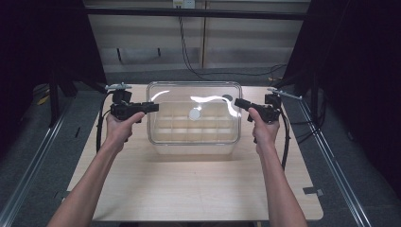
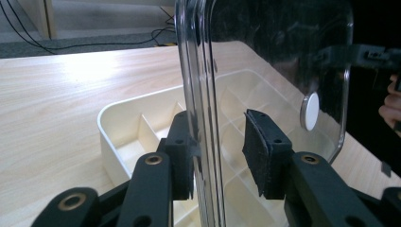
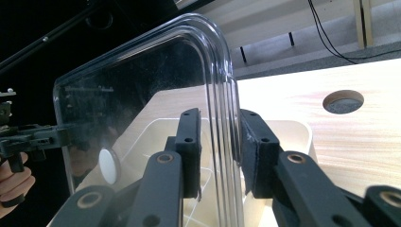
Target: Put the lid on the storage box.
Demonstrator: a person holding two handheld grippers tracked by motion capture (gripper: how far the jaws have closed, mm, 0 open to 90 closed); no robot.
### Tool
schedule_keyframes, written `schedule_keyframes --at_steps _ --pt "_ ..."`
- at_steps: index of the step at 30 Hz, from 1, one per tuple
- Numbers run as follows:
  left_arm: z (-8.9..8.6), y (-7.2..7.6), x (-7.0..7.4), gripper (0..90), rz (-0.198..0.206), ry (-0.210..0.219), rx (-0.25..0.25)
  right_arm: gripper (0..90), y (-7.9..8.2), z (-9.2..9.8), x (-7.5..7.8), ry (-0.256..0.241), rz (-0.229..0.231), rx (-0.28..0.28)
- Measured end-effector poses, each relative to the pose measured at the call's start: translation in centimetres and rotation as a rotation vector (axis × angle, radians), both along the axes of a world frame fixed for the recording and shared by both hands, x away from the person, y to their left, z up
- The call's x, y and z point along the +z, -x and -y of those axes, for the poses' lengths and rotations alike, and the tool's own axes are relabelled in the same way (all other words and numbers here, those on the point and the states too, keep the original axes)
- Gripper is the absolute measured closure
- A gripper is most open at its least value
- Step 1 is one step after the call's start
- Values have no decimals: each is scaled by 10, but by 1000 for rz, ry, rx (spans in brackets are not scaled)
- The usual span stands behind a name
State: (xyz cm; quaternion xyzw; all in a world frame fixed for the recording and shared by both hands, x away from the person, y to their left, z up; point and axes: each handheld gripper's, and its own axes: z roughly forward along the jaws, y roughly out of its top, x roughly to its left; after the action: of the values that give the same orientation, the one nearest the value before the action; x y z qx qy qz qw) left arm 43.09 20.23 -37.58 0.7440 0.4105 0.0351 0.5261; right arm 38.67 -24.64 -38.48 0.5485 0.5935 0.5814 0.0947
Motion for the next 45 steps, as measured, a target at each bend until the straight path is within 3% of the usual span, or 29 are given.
schedule_keyframes --at_steps 15,27,33,45 --pt "5 -18 -17 602 -51 15 24 709 -15 1 -16 15 -48 -9" --pt "8 -30 -27 580 -94 -2 27 692 -29 2 -30 -1 -89 -12" --pt "9 -35 -36 553 -119 -8 27 669 -36 0 -33 48 -120 -11" --pt "8 -40 -50 534 -143 -11 44 634 -43 -4 -44 74 -156 -25"
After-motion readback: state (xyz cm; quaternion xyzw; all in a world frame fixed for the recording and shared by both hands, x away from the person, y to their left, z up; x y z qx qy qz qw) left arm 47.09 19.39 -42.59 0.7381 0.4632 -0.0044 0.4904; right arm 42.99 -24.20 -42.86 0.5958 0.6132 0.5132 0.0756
